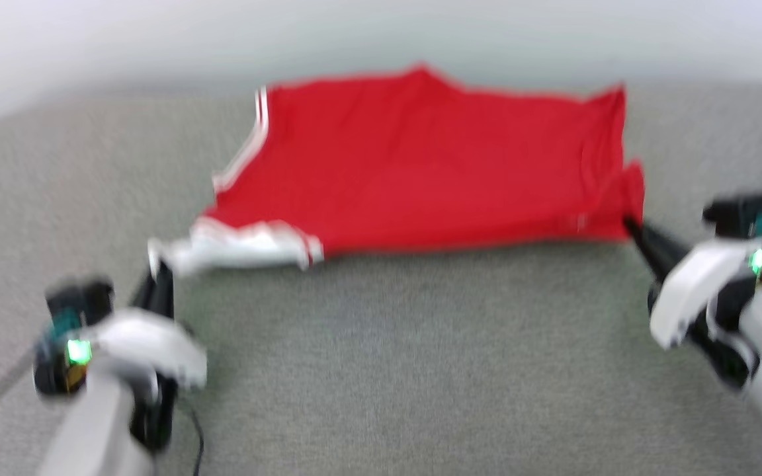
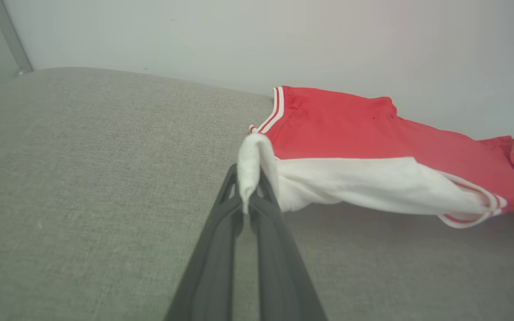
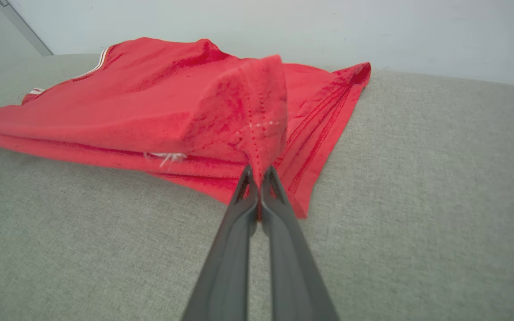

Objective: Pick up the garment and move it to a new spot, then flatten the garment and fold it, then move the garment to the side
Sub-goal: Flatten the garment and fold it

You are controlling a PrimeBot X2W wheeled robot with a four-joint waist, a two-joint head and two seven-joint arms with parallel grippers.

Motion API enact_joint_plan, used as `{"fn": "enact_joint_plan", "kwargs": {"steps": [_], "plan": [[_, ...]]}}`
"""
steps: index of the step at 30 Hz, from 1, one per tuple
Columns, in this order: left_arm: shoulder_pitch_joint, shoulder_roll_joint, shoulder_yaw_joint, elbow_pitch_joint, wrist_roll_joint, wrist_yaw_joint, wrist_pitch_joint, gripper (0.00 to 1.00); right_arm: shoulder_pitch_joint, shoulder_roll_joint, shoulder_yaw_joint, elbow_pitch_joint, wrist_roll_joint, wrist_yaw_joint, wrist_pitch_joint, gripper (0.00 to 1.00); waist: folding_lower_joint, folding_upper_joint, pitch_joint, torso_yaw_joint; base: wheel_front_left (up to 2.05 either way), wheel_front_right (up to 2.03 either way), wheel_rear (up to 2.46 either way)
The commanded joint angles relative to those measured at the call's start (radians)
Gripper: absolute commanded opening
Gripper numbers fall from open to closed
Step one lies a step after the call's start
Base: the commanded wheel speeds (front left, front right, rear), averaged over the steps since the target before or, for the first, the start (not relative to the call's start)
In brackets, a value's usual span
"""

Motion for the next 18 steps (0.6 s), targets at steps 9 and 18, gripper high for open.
{"fn": "enact_joint_plan", "kwargs": {"steps": [9, 18], "plan": [[0.442, 0.049, 0.025, -0.283, -0.024, 0.117, 0.074, 0.00, 0.298, -0.042, -0.059, -0.073, -0.003, -0.002, -0.028, 0.00, 0.0003, 0.0000, -0.255, -0.005, 0.00, 0.00, 0.00], [0.747, 0.071, 0.052, -0.618, -0.053, 0.237, 0.194, 0.00, 0.535, -0.038, -0.196, -0.174, -0.066, -0.002, -0.010, 0.00, 0.0003, 0.0000, -0.293, 0.011, 0.00, 0.00, 0.00]]}}
